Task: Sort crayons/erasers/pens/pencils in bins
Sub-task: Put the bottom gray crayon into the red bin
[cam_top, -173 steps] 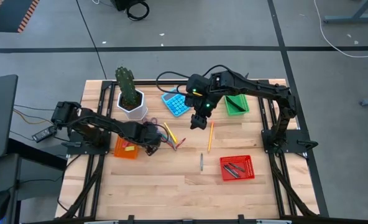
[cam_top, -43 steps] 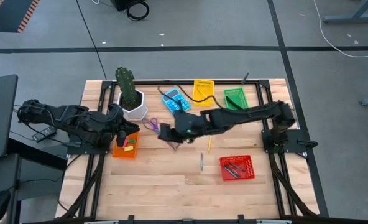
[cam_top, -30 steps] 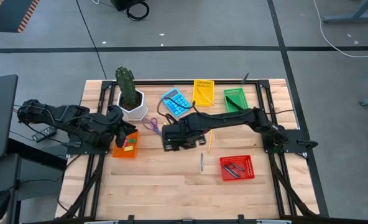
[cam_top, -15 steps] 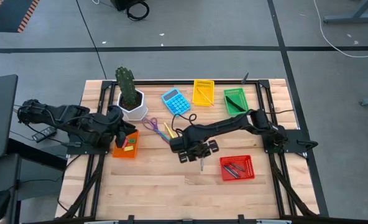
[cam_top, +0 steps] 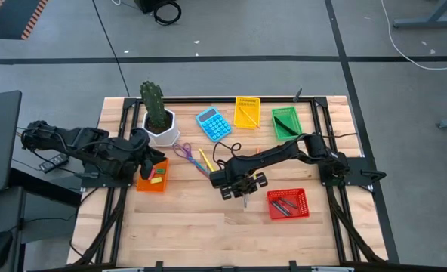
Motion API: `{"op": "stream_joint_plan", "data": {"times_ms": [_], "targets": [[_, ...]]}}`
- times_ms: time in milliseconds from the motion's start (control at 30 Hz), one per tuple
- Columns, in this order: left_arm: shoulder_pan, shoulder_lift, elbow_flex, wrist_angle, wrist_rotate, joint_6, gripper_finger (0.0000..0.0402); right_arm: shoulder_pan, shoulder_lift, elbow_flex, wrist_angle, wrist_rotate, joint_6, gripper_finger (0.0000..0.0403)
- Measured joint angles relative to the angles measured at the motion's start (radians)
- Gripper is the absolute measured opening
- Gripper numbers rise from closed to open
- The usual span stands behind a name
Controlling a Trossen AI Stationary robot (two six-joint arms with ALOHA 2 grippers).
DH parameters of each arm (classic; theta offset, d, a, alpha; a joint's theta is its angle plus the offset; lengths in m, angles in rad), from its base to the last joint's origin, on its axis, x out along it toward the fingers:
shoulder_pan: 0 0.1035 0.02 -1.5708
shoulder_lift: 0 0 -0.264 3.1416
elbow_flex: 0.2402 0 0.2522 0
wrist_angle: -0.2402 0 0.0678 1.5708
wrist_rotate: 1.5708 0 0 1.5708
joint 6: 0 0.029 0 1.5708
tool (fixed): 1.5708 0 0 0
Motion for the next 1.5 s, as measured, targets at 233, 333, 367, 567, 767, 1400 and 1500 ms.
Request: {"op": "stream_joint_plan", "data": {"times_ms": [233,333,367,567,767,1400,1500], "targets": [[0.0,0.0,0.0,0.0,0.0,-0.004,0.0097,-0.001,0.0,-0.017,0.045,0.023,0.0,0.0116],[0.0,0.0,0.0,0.0,0.0,-0.004,0.0098,-0.001,0.0,-0.017,0.052,0.023,0.0,0.0115],[0.0,0.0,0.0,0.0,0.0,-0.004,0.0098,-0.001,0.0,-0.017,0.052,0.024,0.0,0.0115],[0.0,0.0,0.0,0.0,0.0,-0.004,0.0091,-0.001,0.0,-0.017,0.052,0.038,0.0,0.0115],[0.0,0.0,0.0,0.0,0.0,-0.004,0.0091,-0.003,0.0,-0.032,0.067,0.067,-0.001,0.0112],[0.0,0.0,0.0,-0.024,0.0,-0.003,0.0085,-0.009,0.0,-0.049,0.12,0.05,0.0,0.0055],[0.0,0.0,0.0,-0.026,0.0,-0.003,0.0081,-0.009,0.0,-0.049,0.12,0.049,-0.003,0.0046]]}}
